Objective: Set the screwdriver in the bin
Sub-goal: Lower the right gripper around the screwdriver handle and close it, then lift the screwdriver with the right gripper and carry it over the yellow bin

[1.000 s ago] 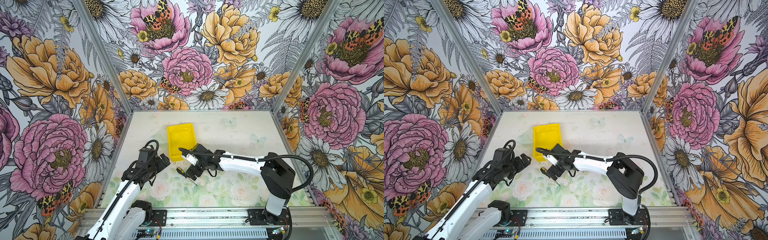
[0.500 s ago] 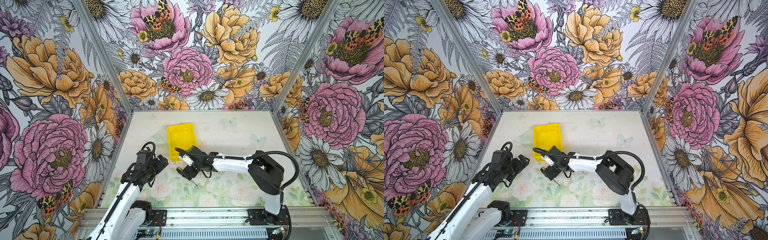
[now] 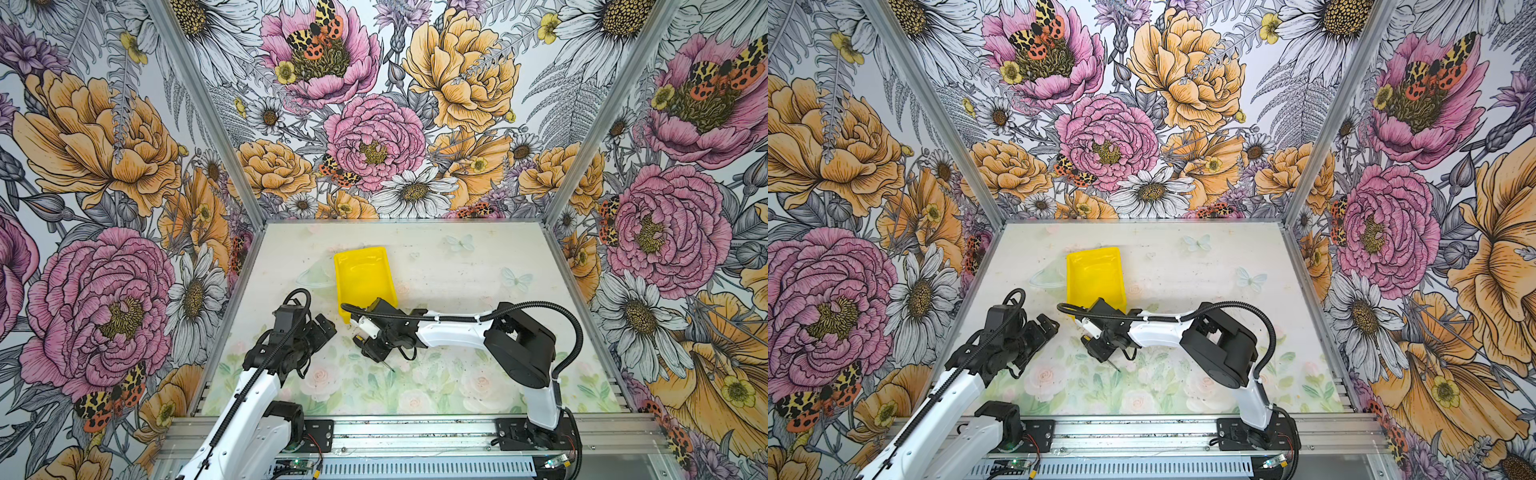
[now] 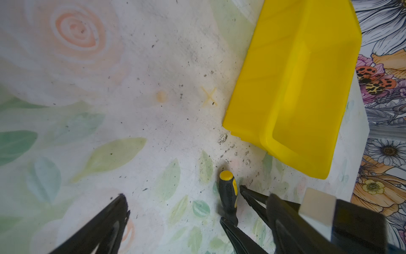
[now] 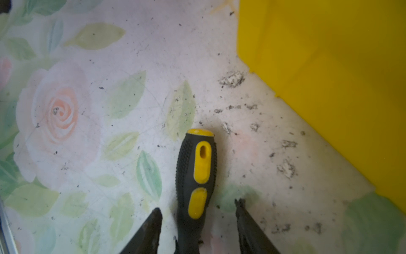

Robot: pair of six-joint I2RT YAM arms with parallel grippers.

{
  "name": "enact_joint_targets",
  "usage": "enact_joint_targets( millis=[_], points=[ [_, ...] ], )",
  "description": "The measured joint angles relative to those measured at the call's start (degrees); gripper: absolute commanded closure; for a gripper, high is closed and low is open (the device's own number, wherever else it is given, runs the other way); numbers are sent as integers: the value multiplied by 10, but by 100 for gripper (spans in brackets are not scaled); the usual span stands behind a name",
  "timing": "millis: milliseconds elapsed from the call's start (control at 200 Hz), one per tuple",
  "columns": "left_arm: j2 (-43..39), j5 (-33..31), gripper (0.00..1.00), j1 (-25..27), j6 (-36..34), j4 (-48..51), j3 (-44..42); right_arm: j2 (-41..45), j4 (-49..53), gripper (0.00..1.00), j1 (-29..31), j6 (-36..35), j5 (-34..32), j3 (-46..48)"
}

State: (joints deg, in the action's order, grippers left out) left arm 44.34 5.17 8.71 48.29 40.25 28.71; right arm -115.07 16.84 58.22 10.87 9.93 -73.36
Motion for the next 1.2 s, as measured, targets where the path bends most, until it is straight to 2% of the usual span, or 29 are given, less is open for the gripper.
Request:
enact_joint_targets(
  millis=[140, 315, 721, 976, 1201],
  points=[
    [0, -2, 1, 0, 0, 0, -2, -1, 0, 65, 0, -3, -2, -1],
    [3, -9, 1, 0, -2, 0, -2, -3, 0, 70, 2, -2, -10, -1],
    [29, -11, 1, 0, -18, -1, 3, -4, -5, 100, 10, 3, -33, 0],
    [35, -10, 1, 0, -37, -10, 3, 28, 3, 100, 6, 3, -90, 28],
    [41, -3, 1, 0, -59, -25, 8, 93, 7, 100, 5, 4, -124, 31]
  ],
)
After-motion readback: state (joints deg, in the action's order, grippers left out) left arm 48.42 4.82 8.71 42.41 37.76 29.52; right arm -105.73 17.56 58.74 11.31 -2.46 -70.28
